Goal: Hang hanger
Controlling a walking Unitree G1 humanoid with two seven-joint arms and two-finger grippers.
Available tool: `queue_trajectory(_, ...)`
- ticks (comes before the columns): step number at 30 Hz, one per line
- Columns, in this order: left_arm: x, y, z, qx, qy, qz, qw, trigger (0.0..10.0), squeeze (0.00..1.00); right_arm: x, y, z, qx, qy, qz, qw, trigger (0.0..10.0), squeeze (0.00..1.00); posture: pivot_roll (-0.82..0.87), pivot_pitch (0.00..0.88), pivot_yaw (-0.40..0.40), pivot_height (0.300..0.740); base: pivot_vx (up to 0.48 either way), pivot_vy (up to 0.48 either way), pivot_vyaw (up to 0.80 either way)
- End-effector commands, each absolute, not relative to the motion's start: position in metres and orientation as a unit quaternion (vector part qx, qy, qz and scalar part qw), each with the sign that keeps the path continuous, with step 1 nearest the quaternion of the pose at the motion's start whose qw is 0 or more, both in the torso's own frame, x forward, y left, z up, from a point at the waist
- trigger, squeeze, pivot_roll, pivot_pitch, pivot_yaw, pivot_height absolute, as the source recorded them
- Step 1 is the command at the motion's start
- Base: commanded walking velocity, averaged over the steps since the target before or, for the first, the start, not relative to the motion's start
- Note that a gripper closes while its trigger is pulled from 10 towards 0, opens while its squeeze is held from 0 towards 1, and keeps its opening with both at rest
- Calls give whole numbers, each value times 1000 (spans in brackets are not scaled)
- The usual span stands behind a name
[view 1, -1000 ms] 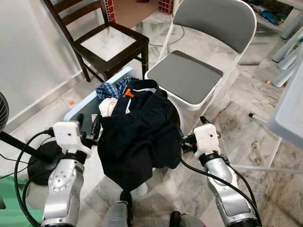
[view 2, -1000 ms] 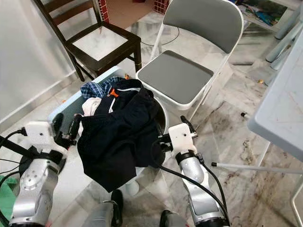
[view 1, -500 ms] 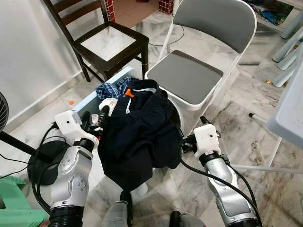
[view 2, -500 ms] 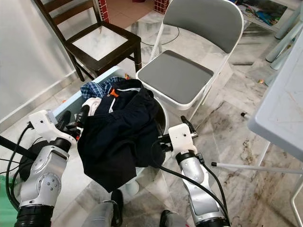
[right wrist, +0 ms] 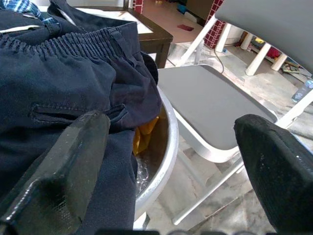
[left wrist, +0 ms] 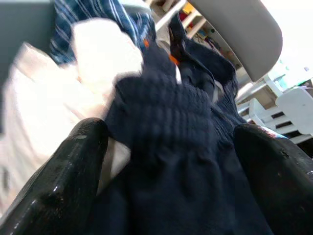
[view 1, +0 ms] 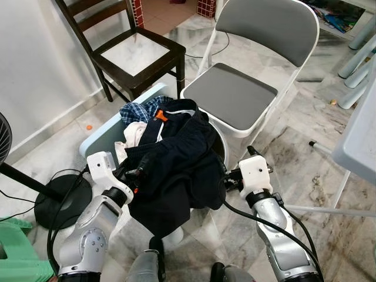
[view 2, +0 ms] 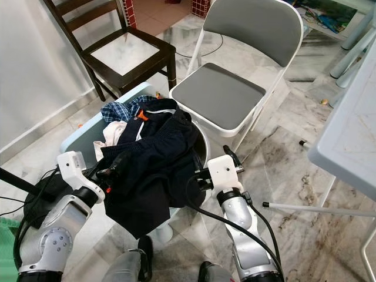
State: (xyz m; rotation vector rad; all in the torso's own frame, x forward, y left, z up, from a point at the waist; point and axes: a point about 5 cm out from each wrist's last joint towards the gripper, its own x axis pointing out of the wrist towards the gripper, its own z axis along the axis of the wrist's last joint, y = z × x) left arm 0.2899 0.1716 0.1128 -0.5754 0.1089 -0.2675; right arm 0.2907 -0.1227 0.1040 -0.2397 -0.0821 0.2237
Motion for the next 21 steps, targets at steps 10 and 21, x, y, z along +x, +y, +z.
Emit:
queue_trajectory(10,291,192,109,-287,90,-124,946,10000,0,286,-122,98,-118,-31,111,986,10000,0,141,304,-3,740,0,0,0)
queue_trajectory(21,304,201,107,-295,119,-161,934,4627,0,285,-124,98,-119,-31,105,987,10000,0,130,306,9,740,0,0,0)
